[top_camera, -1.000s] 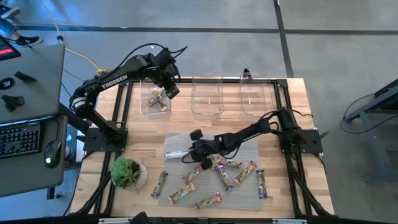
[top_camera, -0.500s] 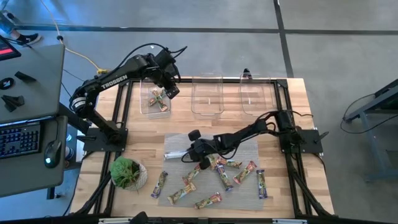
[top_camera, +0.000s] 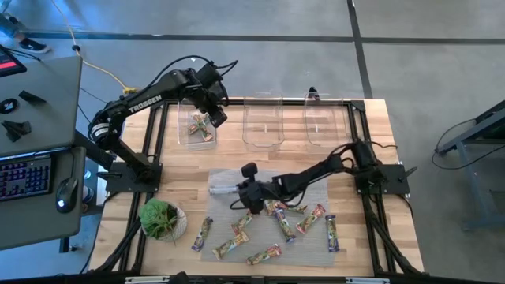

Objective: Pick and place Granola Bars by type
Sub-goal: Put the top left yellow granola bar into the left transparent bin, then put the yellow granola bar into the top left transparent bin

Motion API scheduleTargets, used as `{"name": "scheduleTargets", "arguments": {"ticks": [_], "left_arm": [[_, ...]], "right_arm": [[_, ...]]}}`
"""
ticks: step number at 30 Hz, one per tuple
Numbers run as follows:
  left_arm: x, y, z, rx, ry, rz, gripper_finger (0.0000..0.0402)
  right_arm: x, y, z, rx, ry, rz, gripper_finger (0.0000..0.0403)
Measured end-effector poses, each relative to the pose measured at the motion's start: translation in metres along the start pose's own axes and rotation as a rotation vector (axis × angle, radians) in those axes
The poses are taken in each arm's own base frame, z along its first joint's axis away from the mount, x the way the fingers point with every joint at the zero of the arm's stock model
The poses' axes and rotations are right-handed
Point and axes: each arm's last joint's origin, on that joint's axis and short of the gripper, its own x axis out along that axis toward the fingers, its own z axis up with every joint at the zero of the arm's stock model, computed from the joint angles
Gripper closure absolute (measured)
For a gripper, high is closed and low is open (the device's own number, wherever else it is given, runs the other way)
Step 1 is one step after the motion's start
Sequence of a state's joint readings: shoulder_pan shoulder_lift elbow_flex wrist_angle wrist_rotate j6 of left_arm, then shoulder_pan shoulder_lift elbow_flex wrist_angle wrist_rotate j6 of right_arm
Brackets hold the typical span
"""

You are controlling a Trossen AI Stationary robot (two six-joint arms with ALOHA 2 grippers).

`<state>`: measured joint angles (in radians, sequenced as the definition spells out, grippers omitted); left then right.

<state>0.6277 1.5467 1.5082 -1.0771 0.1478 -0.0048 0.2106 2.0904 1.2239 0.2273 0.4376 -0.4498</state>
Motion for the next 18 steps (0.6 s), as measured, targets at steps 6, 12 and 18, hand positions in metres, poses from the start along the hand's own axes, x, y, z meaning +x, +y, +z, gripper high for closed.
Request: {"name": "scheduleTargets", "arguments": {"ticks": [6, 12, 18], "left_arm": [[-0.003, 0.000, -0.001, 0.001, -0.010, -0.001, 0.0266], [-0.025, -0.004, -0.007, 0.043, -0.071, -0.020, 0.0266], [-0.065, -0.010, -0.014, 0.100, -0.263, 0.007, 0.0266]], "right_arm": [[-0.020, -0.027, 0.018, 0.041, -0.022, -0.135, 0.0402], [-0.040, -0.074, 0.032, 0.051, -0.086, -0.298, 0.0403], [-0.035, -0.123, 0.026, 0.126, -0.261, -0.318, 0.0403]]}}
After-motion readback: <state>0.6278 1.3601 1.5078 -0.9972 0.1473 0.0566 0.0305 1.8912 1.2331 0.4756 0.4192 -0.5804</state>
